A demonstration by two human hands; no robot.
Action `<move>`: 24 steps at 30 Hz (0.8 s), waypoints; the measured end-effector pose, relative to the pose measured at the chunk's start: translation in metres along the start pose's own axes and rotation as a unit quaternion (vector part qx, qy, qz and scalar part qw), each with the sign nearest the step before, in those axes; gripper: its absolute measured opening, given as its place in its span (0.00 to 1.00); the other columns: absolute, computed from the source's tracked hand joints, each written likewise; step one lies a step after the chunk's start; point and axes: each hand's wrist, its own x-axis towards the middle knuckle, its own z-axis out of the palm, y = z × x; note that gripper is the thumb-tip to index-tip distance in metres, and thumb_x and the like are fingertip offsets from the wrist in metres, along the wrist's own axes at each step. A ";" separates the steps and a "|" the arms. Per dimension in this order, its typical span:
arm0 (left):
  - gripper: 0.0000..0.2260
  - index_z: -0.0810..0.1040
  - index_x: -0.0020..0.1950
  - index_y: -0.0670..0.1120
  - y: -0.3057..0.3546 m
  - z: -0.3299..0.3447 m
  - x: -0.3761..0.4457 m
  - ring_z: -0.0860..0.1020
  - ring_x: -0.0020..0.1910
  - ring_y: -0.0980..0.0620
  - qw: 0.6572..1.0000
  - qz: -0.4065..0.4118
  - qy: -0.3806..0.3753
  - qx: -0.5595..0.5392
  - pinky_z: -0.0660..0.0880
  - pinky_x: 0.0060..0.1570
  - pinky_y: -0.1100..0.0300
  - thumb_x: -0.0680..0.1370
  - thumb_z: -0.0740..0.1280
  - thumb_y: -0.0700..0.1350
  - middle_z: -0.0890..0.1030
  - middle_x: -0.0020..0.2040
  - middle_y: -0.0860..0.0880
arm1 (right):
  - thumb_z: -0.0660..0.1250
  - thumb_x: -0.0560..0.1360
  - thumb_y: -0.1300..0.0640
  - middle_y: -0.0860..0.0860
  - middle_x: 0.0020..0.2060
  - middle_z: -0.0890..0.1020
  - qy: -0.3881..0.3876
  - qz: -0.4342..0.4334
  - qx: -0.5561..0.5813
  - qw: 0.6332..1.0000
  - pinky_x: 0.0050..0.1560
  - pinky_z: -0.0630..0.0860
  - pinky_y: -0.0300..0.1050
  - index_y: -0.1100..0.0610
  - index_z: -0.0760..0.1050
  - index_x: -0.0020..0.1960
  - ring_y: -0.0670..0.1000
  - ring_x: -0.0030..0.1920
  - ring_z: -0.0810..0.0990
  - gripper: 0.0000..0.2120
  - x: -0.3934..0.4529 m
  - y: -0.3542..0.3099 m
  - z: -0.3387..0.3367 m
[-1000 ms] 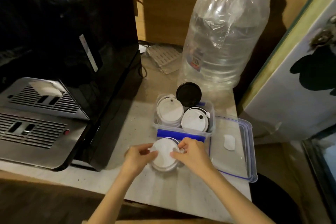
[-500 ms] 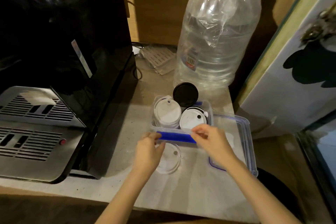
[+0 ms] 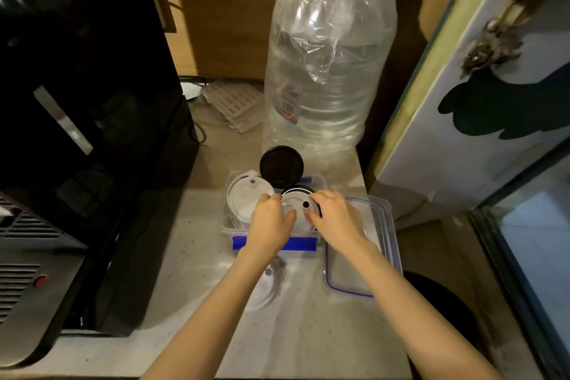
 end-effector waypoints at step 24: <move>0.13 0.79 0.58 0.45 -0.047 -0.053 -0.073 0.77 0.40 0.56 0.982 -0.024 0.165 -0.088 0.72 0.40 0.68 0.74 0.68 0.43 0.82 0.53 0.45 | 0.74 0.67 0.61 0.52 0.40 0.85 -0.001 0.042 0.377 0.925 0.46 0.82 0.45 0.59 0.82 0.48 0.49 0.39 0.83 0.10 -0.036 -0.044 -0.011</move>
